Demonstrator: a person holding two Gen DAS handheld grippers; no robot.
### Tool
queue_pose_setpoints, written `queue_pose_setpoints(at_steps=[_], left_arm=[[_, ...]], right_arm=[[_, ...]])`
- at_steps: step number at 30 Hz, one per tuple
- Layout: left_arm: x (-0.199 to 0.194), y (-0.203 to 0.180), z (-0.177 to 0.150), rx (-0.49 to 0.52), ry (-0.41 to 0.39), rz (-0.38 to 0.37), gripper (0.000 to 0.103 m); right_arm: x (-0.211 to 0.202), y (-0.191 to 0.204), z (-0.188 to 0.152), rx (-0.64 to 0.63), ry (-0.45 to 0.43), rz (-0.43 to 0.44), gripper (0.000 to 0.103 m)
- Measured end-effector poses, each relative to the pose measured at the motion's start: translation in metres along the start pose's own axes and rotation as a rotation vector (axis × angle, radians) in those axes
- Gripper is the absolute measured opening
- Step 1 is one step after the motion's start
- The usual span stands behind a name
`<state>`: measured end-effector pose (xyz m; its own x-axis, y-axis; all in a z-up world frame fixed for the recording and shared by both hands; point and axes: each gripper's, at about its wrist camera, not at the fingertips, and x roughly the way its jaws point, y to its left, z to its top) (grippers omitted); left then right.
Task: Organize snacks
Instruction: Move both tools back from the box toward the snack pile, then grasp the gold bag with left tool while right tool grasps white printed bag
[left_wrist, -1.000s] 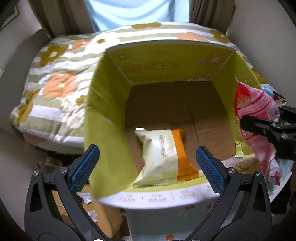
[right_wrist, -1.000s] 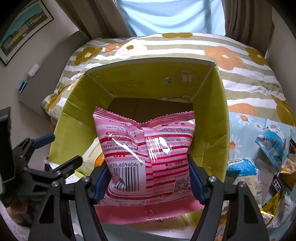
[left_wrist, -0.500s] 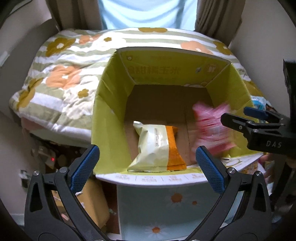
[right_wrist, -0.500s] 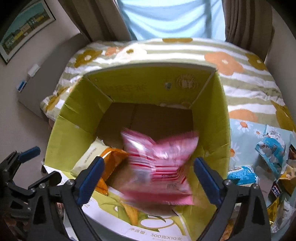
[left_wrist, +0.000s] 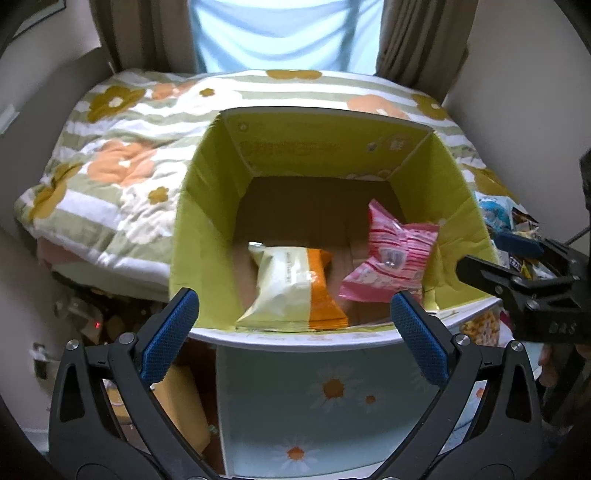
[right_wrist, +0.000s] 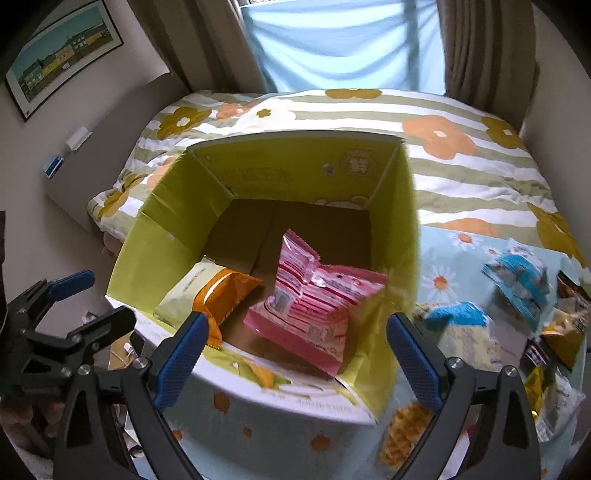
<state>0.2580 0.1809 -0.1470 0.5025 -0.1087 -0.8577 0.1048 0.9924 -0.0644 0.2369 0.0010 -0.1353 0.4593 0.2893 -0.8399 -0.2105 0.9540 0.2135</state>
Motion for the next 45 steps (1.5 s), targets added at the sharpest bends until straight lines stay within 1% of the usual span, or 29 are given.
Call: queue_pose_setpoints(at_steps=[6,12,17,20,22,25,28,30,32,35,40,44,45], left_arm=[[-0.005,-0.025,-0.003,0.084,-0.044,-0.042,0.103],[-0.017,-0.065,0.001,0.159,-0.087,-0.108,0.103],[-0.026,-0.110,0.003,0.197,-0.115,-0.136,0.103],[-0.031,-0.147,0.000,0.214,-0.134,-0.163,0.103],[-0.030,-0.169,-0.003,0.219,-0.130,-0.179,0.103],[-0.028,-0.213,-0.012,0.249,-0.125,-0.229,0.103],[-0.021,-0.252,-0.024,0.283,-0.108,-0.261,0.103],[-0.012,-0.278,-0.031,0.298,-0.076,-0.291,0.103],[-0.003,-0.301,-0.037,0.309,-0.048,-0.300,0.103],[0.013,-0.334,-0.044,0.320,-0.008,-0.288,0.103],[0.039,-0.367,-0.052,0.350,0.037,-0.250,0.103],[0.067,-0.383,-0.059,0.374,0.087,-0.227,0.102],[0.073,-0.387,-0.060,0.380,0.099,-0.222,0.098]], right_arm=[[-0.029,-0.014,-0.021,0.074,-0.059,-0.041,0.096],[-0.070,-0.048,-0.039,0.148,-0.124,-0.126,0.096],[-0.106,-0.088,-0.059,0.195,-0.167,-0.227,0.096],[-0.130,-0.121,-0.074,0.219,-0.183,-0.282,0.096],[-0.141,-0.142,-0.084,0.232,-0.174,-0.301,0.096],[-0.154,-0.168,-0.102,0.236,-0.150,-0.316,0.096],[-0.161,-0.197,-0.117,0.238,-0.132,-0.332,0.096],[-0.165,-0.214,-0.127,0.249,-0.119,-0.329,0.096],[-0.165,-0.232,-0.137,0.257,-0.105,-0.329,0.096],[-0.162,-0.251,-0.148,0.241,-0.083,-0.337,0.096],[-0.149,-0.281,-0.169,0.236,-0.057,-0.311,0.096],[-0.133,-0.285,-0.180,0.162,-0.053,-0.299,0.096],[-0.129,-0.285,-0.182,0.155,-0.048,-0.298,0.096]])
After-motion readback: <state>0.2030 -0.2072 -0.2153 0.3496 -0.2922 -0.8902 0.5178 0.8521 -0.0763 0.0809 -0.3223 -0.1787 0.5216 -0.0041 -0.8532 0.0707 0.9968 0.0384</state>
